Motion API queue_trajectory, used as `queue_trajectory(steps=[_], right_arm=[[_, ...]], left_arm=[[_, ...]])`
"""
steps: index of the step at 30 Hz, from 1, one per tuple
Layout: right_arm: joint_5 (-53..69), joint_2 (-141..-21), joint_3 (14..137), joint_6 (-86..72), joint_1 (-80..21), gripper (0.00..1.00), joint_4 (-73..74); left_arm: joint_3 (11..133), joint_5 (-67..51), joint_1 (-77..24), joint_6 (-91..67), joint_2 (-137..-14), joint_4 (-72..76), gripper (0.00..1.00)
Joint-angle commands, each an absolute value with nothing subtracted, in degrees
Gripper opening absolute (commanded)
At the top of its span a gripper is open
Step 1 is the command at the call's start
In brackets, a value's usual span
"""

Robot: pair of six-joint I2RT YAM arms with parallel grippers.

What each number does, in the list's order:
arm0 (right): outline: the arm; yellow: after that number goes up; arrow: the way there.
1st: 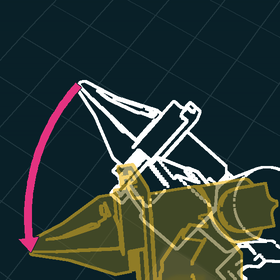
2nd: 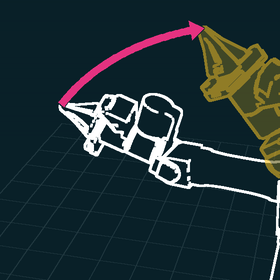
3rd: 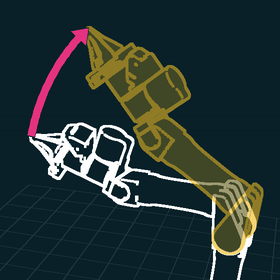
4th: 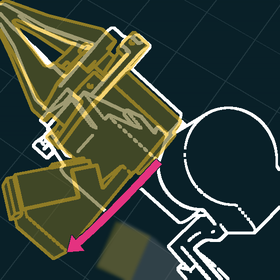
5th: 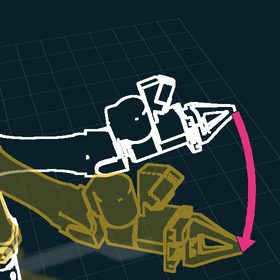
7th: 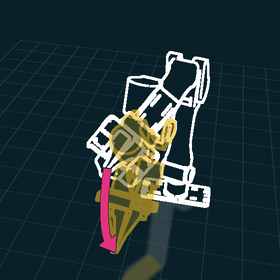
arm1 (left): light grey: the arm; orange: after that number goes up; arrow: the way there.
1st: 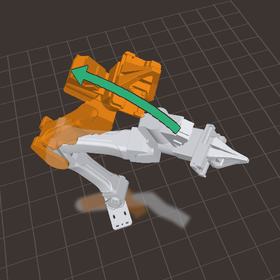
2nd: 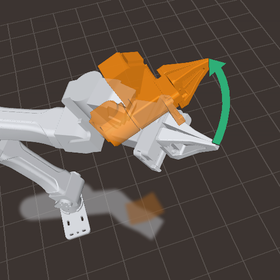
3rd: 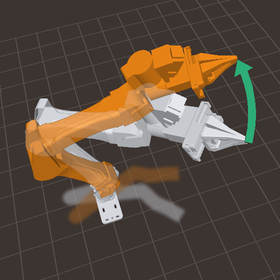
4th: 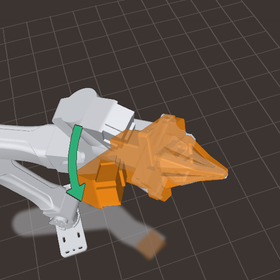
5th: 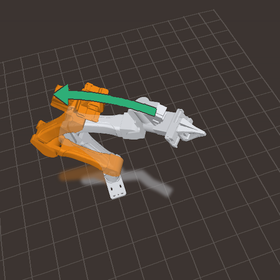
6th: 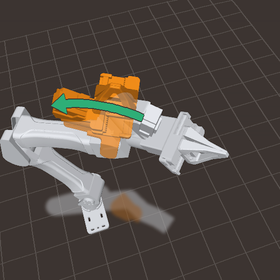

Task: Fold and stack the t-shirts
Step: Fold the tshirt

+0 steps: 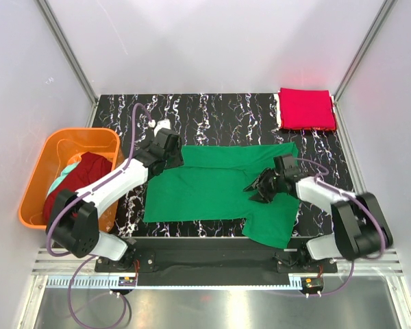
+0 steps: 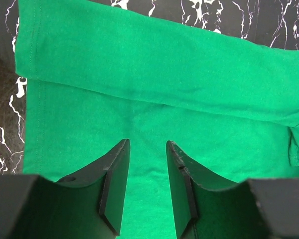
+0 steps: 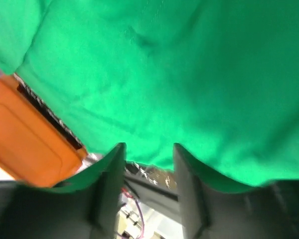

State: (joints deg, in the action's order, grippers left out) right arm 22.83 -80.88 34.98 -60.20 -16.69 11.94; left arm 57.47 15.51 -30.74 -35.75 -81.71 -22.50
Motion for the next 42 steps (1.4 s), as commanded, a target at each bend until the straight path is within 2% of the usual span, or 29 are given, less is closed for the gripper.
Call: queue_trajectory(steps=[1,2,3,8,10,12,14,18,21,22,28,36,38,42], right_arm=[[15.62,-69.89,39.09,-58.67,-17.05,0.58,14.01],[5.38,-67.96,41.55,-50.18,-16.88,0.70,17.80],[2.66,-68.03,46.10,-46.97,-15.57,0.72,23.06],[2.72,-75.12,54.39,-36.49,-1.88,0.67,26.19],[2.47,-77.94,58.00,-33.76,-0.97,0.64,27.86],[0.27,-81.38,59.06,-30.07,-0.70,0.69,28.04],[2.00,-83.40,58.19,-28.75,1.65,0.70,25.95],[6.51,-84.72,53.01,-29.18,3.25,0.70,19.34],[5.28,-86.83,52.91,-27.87,3.69,0.77,17.67],[4.75,-87.79,52.65,-27.60,3.87,0.80,17.14],[10.89,-91.31,51.50,-24.17,4.66,0.84,10.37],[17.83,-92.73,48.70,-25.05,4.66,0.82,6.51],[19.51,-91.41,46.68,-26.54,4.57,0.82,5.54],[19.51,-87.64,44.48,-27.16,4.57,0.81,6.59]], left_arm=[[58.44,14.16,-31.11,-33.66,-82.44,-20.57,0.40],[59.06,12.93,-31.37,-33.14,-82.70,-20.22,0.38],[59.06,12.05,-31.90,-32.87,-83.23,-18.56,0.38],[60.02,3.64,-37.69,-33.30,-85.77,-10.57,0.38],[61.60,0.36,-39.63,-33.92,-89.27,-5.99,0.38],[65.28,-1.23,-42.97,-33.58,-92.27,-4.23,0.39],[67.40,-0.79,-45.96,-32.35,-96.39,-2.56,0.39],[69.08,-3.68,-47.46,-35.76,-103.08,8.31,0.39],[70.57,-7.11,-47.81,-39.02,-108.79,12.47,0.40],[72.32,-7.90,-48.16,-39.81,-109.94,12.65,0.40],[76.64,-8.44,-48.69,-41.22,-116.71,12.66,0.41],[80.59,-8.26,-48.78,-42.10,-118.83,8.53,0.41],[81.30,-6.78,-48.78,-41.57,-118.31,3.55,0.41],[77.98,-2.29,-49.13,-40.87,-115.23,0.18,0.40]])
